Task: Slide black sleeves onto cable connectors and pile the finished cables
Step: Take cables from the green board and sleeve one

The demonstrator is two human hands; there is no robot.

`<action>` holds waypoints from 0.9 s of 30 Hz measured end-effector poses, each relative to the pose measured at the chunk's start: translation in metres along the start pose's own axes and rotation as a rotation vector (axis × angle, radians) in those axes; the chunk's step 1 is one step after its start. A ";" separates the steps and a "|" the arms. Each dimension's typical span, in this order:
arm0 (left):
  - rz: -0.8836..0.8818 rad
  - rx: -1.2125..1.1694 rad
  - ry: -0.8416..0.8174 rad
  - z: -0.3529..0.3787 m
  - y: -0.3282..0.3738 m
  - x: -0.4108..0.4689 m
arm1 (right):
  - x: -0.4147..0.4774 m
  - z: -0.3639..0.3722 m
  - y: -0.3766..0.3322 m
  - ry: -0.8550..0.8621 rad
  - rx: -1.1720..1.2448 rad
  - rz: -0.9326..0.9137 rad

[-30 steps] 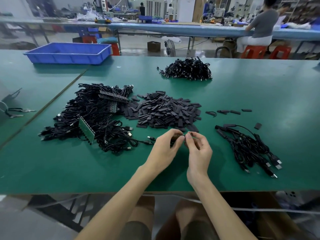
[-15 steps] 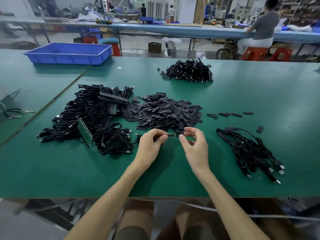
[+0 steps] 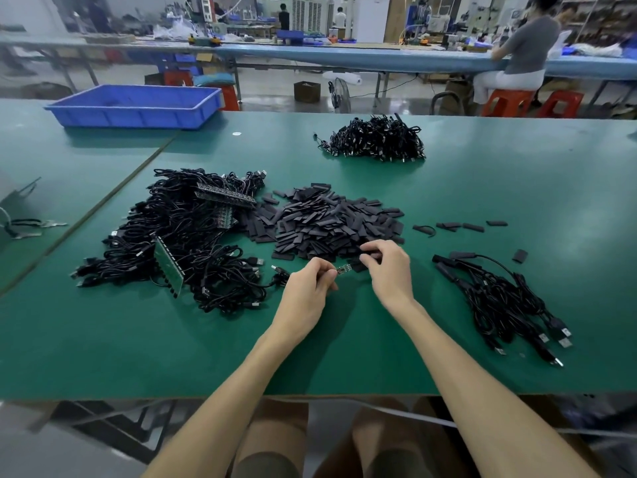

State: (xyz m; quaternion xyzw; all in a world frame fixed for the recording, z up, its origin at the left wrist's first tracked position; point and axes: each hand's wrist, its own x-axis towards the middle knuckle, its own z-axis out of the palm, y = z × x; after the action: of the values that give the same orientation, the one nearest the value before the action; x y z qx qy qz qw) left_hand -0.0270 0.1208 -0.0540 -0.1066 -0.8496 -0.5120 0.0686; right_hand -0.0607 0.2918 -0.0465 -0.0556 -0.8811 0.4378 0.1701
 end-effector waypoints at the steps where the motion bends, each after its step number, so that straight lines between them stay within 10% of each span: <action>1: 0.002 -0.007 -0.003 0.000 0.000 0.000 | -0.001 -0.004 0.000 0.047 0.030 0.004; 8: 0.010 0.008 -0.023 -0.002 -0.004 0.001 | -0.021 -0.023 -0.006 0.147 0.550 0.145; 27: 0.032 0.080 -0.071 -0.020 -0.020 0.003 | -0.053 -0.013 0.003 -0.189 0.669 0.070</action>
State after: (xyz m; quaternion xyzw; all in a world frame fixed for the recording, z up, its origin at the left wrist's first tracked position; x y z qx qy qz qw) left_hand -0.0349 0.0941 -0.0610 -0.1353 -0.8695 -0.4724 0.0508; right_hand -0.0062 0.2900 -0.0548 0.0138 -0.6984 0.7110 0.0812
